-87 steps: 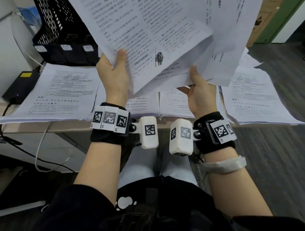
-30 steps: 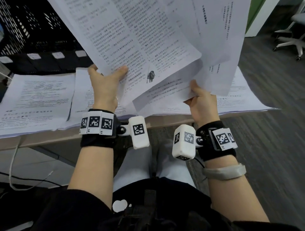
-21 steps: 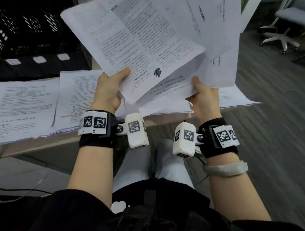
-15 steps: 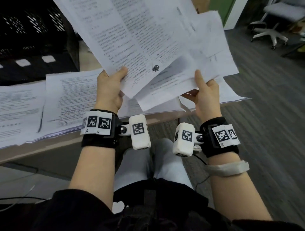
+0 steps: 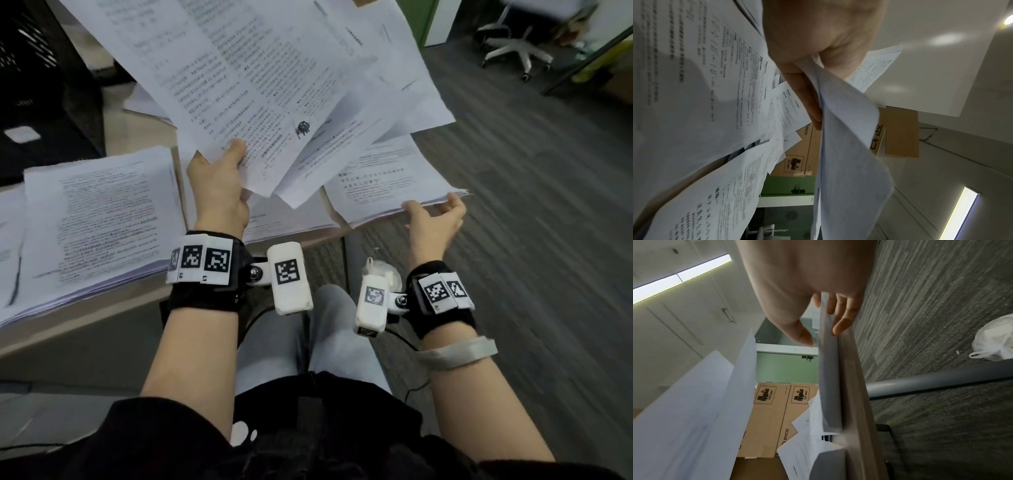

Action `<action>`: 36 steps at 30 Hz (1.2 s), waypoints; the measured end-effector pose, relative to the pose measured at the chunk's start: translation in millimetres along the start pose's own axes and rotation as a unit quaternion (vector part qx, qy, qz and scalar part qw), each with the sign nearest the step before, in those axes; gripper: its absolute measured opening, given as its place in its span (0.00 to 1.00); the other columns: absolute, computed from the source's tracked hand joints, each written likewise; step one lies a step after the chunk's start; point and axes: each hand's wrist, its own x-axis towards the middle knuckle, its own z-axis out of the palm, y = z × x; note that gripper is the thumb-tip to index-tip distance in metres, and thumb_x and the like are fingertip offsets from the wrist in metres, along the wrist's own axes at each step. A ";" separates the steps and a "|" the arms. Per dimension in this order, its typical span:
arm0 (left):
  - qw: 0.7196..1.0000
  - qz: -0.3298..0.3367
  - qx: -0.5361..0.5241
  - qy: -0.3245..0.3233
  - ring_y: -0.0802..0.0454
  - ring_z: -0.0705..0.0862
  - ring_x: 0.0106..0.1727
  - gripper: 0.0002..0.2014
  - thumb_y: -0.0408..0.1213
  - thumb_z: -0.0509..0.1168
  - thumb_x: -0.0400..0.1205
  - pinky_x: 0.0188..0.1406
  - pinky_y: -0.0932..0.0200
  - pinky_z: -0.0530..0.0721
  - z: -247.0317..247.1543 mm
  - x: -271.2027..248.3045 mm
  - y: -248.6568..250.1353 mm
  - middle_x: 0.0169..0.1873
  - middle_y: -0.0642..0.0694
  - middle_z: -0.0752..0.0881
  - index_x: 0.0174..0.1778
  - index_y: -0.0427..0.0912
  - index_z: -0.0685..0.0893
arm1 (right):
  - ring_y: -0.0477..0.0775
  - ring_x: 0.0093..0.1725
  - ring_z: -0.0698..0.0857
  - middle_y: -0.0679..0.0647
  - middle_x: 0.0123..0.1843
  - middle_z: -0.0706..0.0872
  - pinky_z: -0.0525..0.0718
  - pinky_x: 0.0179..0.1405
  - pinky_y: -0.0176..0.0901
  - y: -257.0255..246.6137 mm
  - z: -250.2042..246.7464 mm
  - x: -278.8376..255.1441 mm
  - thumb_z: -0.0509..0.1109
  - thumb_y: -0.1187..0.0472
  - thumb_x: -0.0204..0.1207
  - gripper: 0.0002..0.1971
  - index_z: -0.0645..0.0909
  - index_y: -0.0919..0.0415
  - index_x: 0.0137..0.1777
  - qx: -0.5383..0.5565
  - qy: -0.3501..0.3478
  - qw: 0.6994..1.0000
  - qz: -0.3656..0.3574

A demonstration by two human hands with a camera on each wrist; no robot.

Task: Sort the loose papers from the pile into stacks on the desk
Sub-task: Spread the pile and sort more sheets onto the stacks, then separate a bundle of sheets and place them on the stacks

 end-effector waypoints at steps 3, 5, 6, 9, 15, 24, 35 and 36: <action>1.000 0.000 0.001 0.002 0.57 0.88 0.40 0.11 0.23 0.64 0.81 0.31 0.63 0.86 5.0 -2.9 -3.3 0.42 0.50 0.87 0.44 0.46 0.79 | 0.57 0.67 0.76 0.50 0.65 0.67 0.80 0.65 0.64 9.1 0.7 5.5 0.73 0.60 0.52 0.45 0.63 0.57 0.75 0.005 -0.015 1.000 0.010; 1.000 0.001 -0.002 0.003 0.56 0.88 0.41 0.10 0.23 0.65 0.80 0.31 0.63 0.86 6.3 -2.4 -6.1 0.43 0.48 0.87 0.44 0.45 0.79 | 0.57 0.66 0.75 0.49 0.63 0.66 0.80 0.65 0.64 12.5 -0.1 9.4 0.71 0.61 0.50 0.45 0.64 0.58 0.74 0.000 -0.019 1.000 0.020; 1.000 -0.001 -0.003 0.005 0.56 0.88 0.40 0.09 0.23 0.65 0.80 0.31 0.63 0.86 6.6 -1.5 -7.5 0.43 0.48 0.87 0.46 0.44 0.79 | 0.58 0.66 0.76 0.49 0.63 0.65 0.80 0.65 0.64 15.0 -0.6 11.4 0.72 0.60 0.50 0.45 0.64 0.58 0.74 -0.006 -0.021 1.000 0.023; 1.000 -0.003 -0.003 0.011 0.56 0.89 0.41 0.09 0.24 0.65 0.80 0.32 0.63 0.87 7.7 1.0 -11.9 0.44 0.48 0.88 0.51 0.41 0.79 | 0.59 0.66 0.77 0.49 0.63 0.64 0.83 0.62 0.61 16.3 -4.2 14.3 0.78 0.57 0.56 0.44 0.66 0.58 0.74 -0.011 -0.033 0.999 0.038; 1.000 -0.003 -0.001 0.014 0.54 0.89 0.45 0.10 0.23 0.65 0.80 0.36 0.61 0.88 10.4 3.2 -17.5 0.48 0.46 0.88 0.51 0.41 0.80 | 0.53 0.69 0.72 0.57 0.75 0.57 0.76 0.69 0.46 10.7 -8.1 23.9 0.81 0.57 0.66 0.27 0.81 0.55 0.66 -0.034 -0.027 0.999 -0.003; 1.000 -0.005 0.015 0.019 0.48 0.88 0.54 0.09 0.24 0.65 0.80 0.47 0.55 0.90 16.5 8.4 -24.1 0.50 0.46 0.87 0.49 0.42 0.81 | 0.62 0.82 0.45 0.53 0.85 0.37 0.54 0.82 0.55 -2.3 -1.0 34.9 0.68 0.64 0.74 0.23 0.80 0.46 0.69 -0.194 -0.058 0.974 -0.099; 0.999 -0.014 0.028 0.034 0.47 0.88 0.56 0.09 0.25 0.66 0.80 0.50 0.54 0.90 20.8 13.3 -30.2 0.49 0.47 0.88 0.48 0.44 0.81 | 0.60 0.82 0.52 0.58 0.83 0.40 0.62 0.80 0.56 5.3 -1.3 37.7 0.72 0.57 0.73 0.24 0.78 0.56 0.71 -0.154 -0.046 0.983 -0.088; 0.999 -0.016 0.028 0.037 0.47 0.87 0.57 0.08 0.25 0.66 0.80 0.51 0.53 0.89 20.7 13.9 -30.2 0.50 0.46 0.88 0.48 0.43 0.81 | 0.59 0.82 0.54 0.58 0.83 0.41 0.63 0.80 0.57 4.8 -1.4 37.8 0.72 0.55 0.73 0.25 0.78 0.57 0.70 -0.138 -0.041 0.986 -0.089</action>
